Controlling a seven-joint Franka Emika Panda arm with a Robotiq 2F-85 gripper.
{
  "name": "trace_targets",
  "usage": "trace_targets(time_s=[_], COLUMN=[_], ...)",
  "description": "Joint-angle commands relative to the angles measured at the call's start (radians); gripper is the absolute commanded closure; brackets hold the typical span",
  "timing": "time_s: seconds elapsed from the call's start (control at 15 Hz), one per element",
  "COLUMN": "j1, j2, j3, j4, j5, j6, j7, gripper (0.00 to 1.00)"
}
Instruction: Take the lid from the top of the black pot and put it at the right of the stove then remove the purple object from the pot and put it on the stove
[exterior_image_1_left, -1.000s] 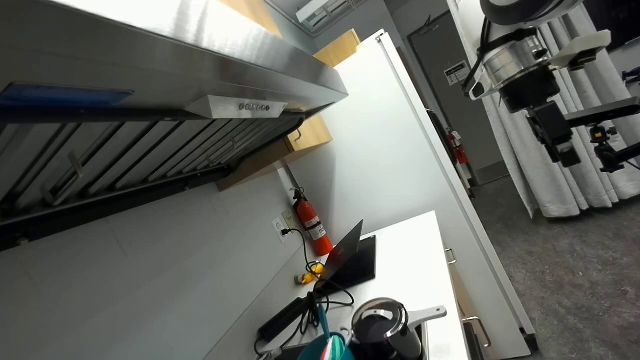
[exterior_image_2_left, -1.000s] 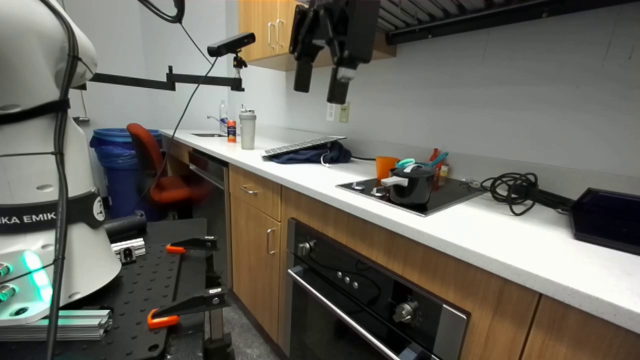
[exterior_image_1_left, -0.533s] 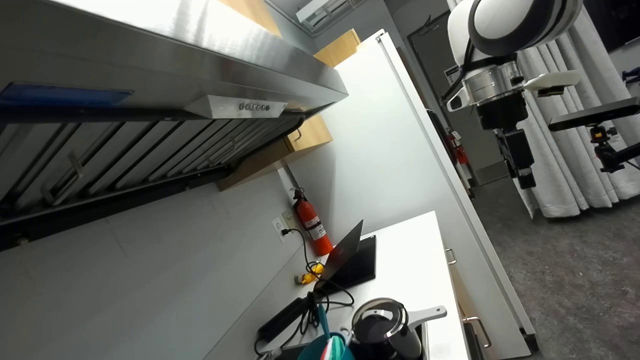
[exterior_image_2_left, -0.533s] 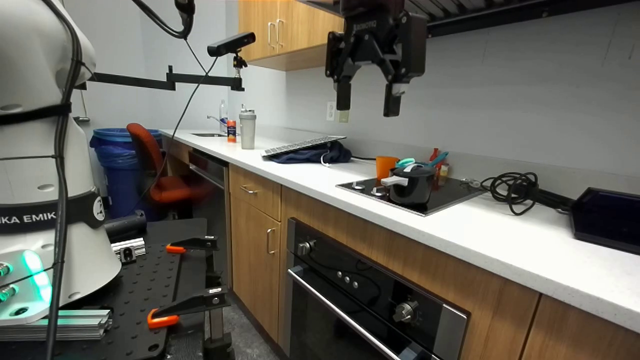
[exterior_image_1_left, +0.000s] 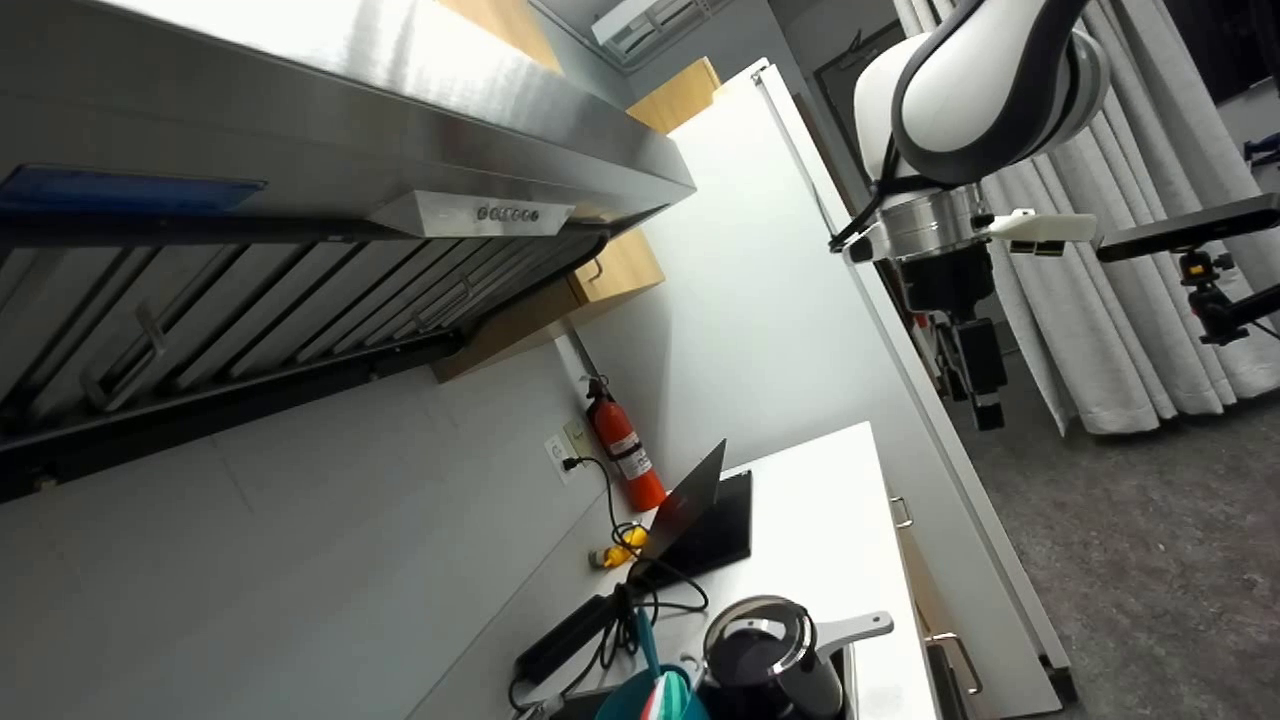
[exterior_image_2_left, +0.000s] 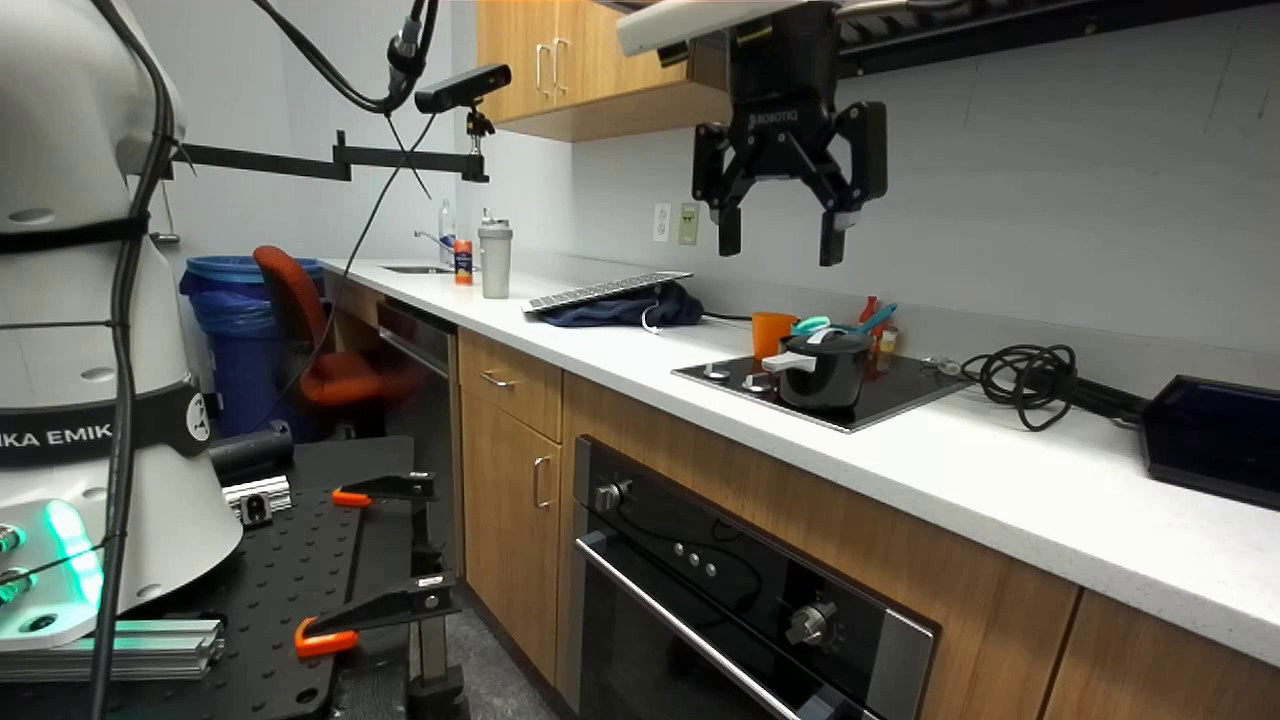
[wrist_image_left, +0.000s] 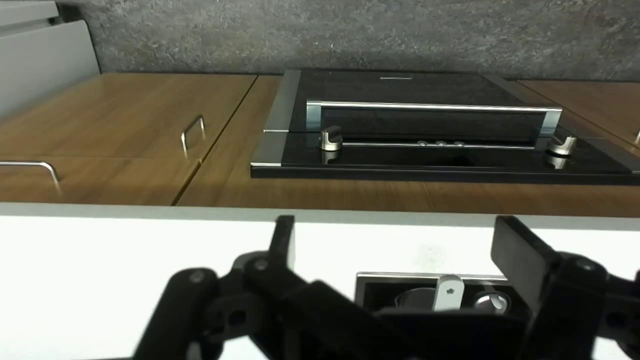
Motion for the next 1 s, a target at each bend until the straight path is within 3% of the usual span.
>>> trace_targets(time_s=[0.0, 0.07, 0.53, 0.93], j1=[0.013, -0.013, -0.012, 0.027], j2=[0.057, 0.028, 0.046, 0.117], j3=[0.027, 0.039, 0.05, 0.066], j4=[0.046, 0.015, 0.031, 0.019], j5=[0.075, 0.037, 0.045, 0.159], j6=[0.018, 0.01, 0.01, 0.085], j7=[-0.063, -0.021, -0.031, -0.128], gripper=[0.0, 0.0, 0.0, 0.0])
